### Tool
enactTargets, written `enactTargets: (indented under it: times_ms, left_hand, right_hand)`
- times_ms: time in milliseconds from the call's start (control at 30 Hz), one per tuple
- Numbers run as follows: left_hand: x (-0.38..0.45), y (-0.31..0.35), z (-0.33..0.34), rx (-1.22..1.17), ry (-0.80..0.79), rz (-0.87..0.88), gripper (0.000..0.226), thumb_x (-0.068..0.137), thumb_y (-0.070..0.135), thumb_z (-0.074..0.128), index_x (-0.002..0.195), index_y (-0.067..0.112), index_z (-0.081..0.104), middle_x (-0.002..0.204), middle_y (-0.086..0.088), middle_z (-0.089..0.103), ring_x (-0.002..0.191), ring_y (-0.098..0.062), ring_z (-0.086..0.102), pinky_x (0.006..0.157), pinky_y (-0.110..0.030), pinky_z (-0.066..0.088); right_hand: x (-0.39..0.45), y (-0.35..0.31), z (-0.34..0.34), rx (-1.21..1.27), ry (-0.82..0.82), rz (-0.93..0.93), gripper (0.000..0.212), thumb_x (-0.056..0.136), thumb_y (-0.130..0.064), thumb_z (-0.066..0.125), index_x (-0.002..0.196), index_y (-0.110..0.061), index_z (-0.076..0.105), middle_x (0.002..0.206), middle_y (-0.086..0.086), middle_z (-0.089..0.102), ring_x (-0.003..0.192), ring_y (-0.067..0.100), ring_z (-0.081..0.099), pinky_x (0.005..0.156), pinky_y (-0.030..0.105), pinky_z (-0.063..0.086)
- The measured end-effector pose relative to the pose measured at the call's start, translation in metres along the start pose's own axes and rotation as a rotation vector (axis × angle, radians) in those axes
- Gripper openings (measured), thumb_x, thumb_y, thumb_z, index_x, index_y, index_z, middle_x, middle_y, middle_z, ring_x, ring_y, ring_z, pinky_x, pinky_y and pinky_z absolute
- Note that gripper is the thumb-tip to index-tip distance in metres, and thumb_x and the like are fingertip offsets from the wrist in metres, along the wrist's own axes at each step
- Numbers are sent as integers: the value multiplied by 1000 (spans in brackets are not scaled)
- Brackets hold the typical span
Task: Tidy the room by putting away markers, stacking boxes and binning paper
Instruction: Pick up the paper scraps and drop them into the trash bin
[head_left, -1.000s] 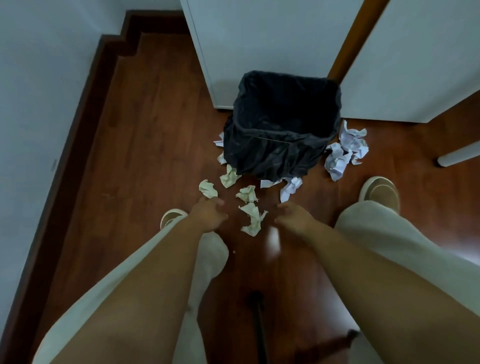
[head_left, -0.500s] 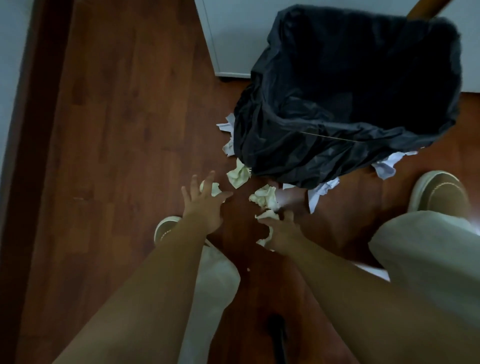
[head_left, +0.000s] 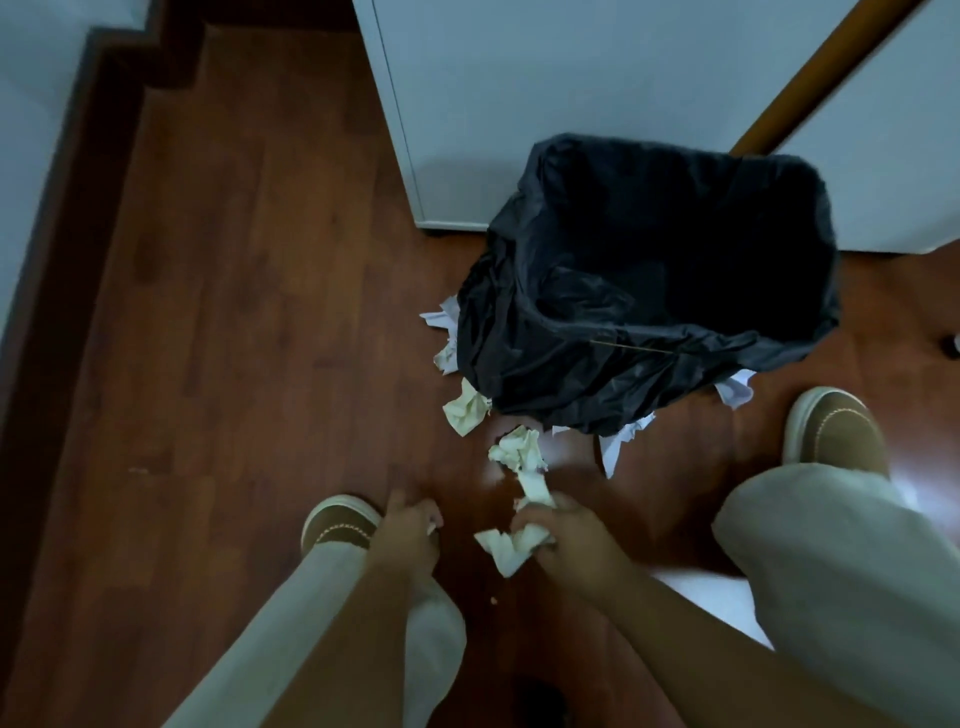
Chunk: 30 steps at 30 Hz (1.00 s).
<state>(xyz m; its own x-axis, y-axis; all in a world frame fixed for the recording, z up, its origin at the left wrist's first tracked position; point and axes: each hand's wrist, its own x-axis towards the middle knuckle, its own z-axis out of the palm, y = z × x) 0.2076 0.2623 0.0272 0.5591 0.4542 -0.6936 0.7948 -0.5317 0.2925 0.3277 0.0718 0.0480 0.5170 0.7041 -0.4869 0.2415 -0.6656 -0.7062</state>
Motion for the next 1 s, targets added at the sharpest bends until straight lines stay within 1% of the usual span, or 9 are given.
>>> enactTargets:
  times_ms: [133,233,367,433,500,600,767,900,1000]
  left_hand:
    - [-11,48,-63,-459,431,93,17,88,6,66,100,17,72,110,-3,49,101,-25,58,86,-27,47]
    - [-33,109,-143,-660,798,313,14,85,7,70,97,14,72,118,-6,49,105,-13,54,91,-13,44]
    - [-73,186,-212,-636,917,621,17,87,17,70,103,17,71,125,-2,46,112,-6,47,94,0,32]
    - [-82,209,-218,-495,687,732,32,92,27,65,123,23,64,139,-4,43,122,-4,42,100,-1,27]
    - [-80,219,-214,-316,475,750,51,96,46,53,145,39,40,157,0,26,141,-11,28,115,-22,23]
    - [-76,219,-201,-196,485,653,60,95,62,36,150,48,16,163,5,16,149,-23,16,117,-55,19]
    - [-75,195,-160,-501,618,508,53,99,35,49,148,20,35,150,-4,36,137,-15,33,115,-37,31]
    - [-53,159,-109,-470,506,336,46,93,24,60,137,17,46,137,-6,42,123,-20,46,103,-31,40]
    - [-35,126,-68,-230,332,357,36,86,14,64,121,20,61,126,-8,46,112,-28,53,91,-29,44]
  right_hand:
    - [-1,-77,-49,-19,407,-302,58,69,1,69,110,-39,62,107,-1,57,89,13,63,73,13,52]
    - [-12,-135,-106,50,734,-528,52,75,-4,65,118,-32,59,110,-4,42,102,-7,46,89,2,40]
    - [-18,-168,-182,245,1074,-386,55,82,-4,58,130,-30,54,124,10,38,108,-9,42,100,11,39]
    - [-14,-168,-202,113,1042,-146,62,83,-14,64,138,-37,48,141,14,33,123,3,39,108,32,39]
    - [-19,-167,-212,-63,860,175,71,83,-33,65,142,-53,32,158,11,11,142,28,20,115,53,21]
    - [-40,-154,-209,-51,800,269,78,81,-36,64,143,-56,23,162,4,-2,148,32,0,113,58,6]
    - [-64,-105,-168,46,1029,182,50,78,-13,63,126,-25,56,149,4,34,135,34,28,105,52,25]
    - [-49,-49,-124,35,772,207,29,81,-8,62,108,-17,68,125,12,51,112,39,45,95,46,39]
    - [-27,-18,-107,0,456,292,36,84,-12,61,121,-16,63,122,17,49,113,41,46,96,43,40]
